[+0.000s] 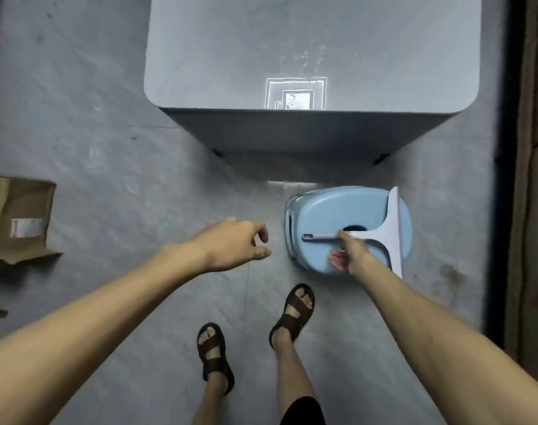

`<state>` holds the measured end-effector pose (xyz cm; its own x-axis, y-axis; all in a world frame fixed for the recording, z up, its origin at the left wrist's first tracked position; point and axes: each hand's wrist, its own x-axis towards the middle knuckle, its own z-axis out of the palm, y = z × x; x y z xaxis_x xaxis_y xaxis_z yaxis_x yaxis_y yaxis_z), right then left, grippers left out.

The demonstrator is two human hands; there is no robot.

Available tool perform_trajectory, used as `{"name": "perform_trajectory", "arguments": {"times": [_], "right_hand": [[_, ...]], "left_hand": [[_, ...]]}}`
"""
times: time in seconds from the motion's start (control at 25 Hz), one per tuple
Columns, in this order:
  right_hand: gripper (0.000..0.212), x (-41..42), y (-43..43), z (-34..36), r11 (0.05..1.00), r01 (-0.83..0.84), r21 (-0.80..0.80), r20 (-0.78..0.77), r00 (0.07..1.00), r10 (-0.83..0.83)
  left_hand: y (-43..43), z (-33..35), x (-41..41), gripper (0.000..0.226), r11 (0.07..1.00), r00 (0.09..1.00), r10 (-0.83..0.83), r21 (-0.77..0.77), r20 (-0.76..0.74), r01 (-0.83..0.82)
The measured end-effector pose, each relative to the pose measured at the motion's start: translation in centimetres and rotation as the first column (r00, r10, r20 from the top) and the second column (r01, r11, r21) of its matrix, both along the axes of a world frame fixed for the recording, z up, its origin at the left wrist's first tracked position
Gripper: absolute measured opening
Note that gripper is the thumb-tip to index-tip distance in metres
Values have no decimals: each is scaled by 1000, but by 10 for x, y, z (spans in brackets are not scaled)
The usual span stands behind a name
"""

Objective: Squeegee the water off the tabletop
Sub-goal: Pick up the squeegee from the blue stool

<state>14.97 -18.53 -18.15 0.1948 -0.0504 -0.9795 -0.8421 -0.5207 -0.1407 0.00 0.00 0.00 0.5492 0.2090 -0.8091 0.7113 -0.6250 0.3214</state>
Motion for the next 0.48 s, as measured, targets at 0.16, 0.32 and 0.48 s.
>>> {"name": "perform_trajectory", "arguments": {"times": [0.16,0.32,0.48], "right_hand": [[25,11,4,-50,989,143,-45,34,989,-142],[9,13,2,-38,980,197,17,50,979,-198],[17,11,2,28,958,261,119,95,958,-272]], "left_hand": [[-9,-32,-6,36,999,998,-30,-14,-61,29],[-9,-28,3,36,1000,999,-12,-20,-29,12],[-3,5,23,35,999,1000,-25,-19,14,25]]}}
